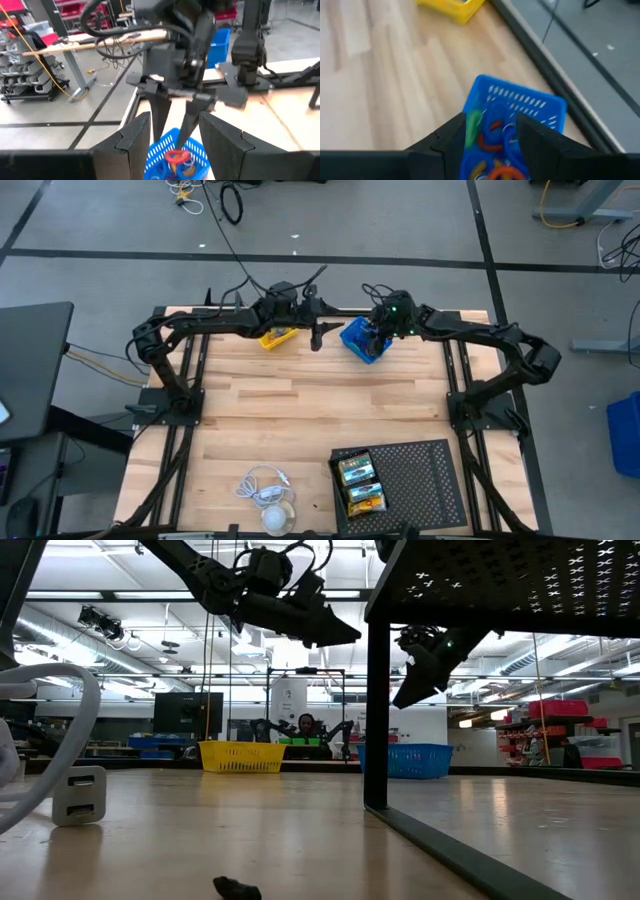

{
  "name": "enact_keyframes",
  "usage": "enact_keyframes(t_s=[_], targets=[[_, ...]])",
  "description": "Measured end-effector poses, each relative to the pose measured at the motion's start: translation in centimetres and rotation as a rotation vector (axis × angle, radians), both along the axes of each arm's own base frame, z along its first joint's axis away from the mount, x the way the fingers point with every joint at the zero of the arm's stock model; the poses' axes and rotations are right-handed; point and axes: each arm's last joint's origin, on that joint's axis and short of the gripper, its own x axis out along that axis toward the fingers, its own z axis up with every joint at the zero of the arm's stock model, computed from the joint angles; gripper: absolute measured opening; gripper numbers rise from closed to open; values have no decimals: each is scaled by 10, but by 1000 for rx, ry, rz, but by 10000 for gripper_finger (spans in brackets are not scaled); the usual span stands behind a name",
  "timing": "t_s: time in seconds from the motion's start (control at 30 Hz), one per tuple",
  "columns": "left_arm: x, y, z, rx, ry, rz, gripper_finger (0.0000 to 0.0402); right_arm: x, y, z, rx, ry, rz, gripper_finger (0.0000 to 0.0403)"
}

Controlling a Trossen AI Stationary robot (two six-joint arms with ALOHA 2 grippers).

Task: Pick & Place Office Desk Supplies
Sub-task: Put the blue basket filled with spring keychains on the shelf

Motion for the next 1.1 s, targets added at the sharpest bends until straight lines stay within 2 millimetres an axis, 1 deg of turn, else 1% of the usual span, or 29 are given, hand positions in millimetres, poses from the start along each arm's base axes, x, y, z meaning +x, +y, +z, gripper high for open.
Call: enact_keyframes(t_s=[0.1, 0.17, 0.4, 0.5, 0.6, 0.7, 0.8, 0.97, 1.1], targets=[[-1, 1, -4, 7, 47, 24, 176, 4, 9, 7, 19, 82, 55, 182], [-2, 3, -7, 6, 76, 41, 176, 6, 16, 13, 11, 169, 75, 182], [-4, 5, -10, 19, 106, 46, 176, 2, 36, 31, -118, 514, 209, 183], [-5, 7, -11, 28, 116, 47, 176, 0, 39, 34, -152, 584, 281, 183], [-7, 9, -14, 26, 148, 52, 176, -2, 39, 33, -163, 616, 322, 183], [-11, 11, -13, 17, 168, 62, 176, 0, 38, 30, -130, 606, 352, 183], [-16, 12, -6, 18, 165, 71, 176, 4, 38, 21, -88, 616, 390, 183], [-24, 8, 6, 37, 166, 66, 176, 13, 37, -3, -36, 711, 439, 183], [-33, 6, 17, 88, 172, 75, 176, 16, 37, -15, -30, 800, 462, 183]])
